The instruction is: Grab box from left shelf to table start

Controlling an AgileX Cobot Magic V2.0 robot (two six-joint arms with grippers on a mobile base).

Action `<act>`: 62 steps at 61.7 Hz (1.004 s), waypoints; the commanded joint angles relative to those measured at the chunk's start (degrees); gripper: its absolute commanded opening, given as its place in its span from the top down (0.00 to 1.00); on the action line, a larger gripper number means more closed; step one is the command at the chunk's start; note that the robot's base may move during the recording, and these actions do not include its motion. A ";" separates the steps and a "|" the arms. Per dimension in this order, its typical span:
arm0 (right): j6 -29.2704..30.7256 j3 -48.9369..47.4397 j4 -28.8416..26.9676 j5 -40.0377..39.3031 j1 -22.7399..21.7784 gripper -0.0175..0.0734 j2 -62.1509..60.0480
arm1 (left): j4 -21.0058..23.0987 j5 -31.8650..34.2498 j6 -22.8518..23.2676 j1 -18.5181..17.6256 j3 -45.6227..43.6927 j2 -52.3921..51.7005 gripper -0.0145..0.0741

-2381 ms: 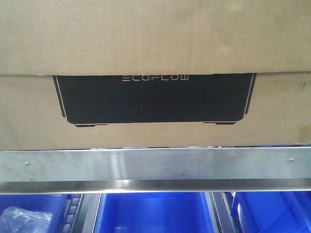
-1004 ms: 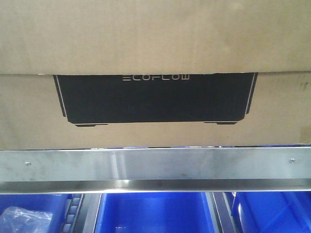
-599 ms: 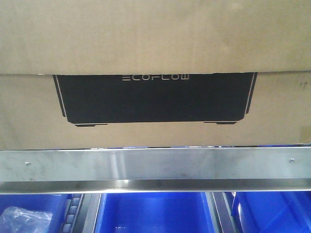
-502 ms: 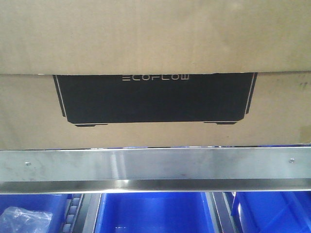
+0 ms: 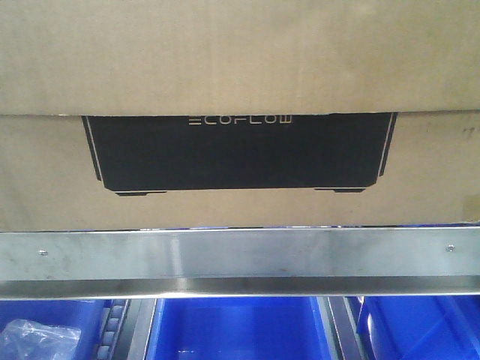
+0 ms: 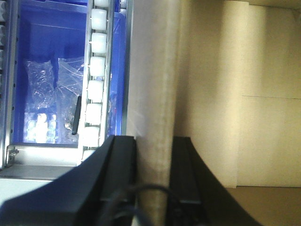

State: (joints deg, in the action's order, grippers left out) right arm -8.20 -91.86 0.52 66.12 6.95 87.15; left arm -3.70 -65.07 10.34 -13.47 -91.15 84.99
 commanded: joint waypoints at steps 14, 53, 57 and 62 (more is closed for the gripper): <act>0.85 -2.01 0.30 -2.61 -0.33 0.78 -2.23 | 1.78 2.28 0.76 -0.17 -1.84 -1.69 0.88; 0.43 -2.01 0.43 -5.36 -0.33 0.78 -3.04 | -0.73 7.51 -0.01 -0.17 -1.84 -2.92 0.89; 0.25 -2.01 0.43 -5.91 -0.33 0.78 -3.82 | -0.73 7.29 0.12 -0.17 -1.84 -4.15 0.89; 0.03 -2.01 0.43 -5.87 -0.33 0.78 -5.42 | -0.38 6.39 0.39 -0.17 -1.84 -6.27 0.89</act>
State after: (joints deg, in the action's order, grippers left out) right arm -8.42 -91.86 0.55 65.33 6.95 86.31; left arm -4.79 -63.34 10.13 -13.47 -91.03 83.94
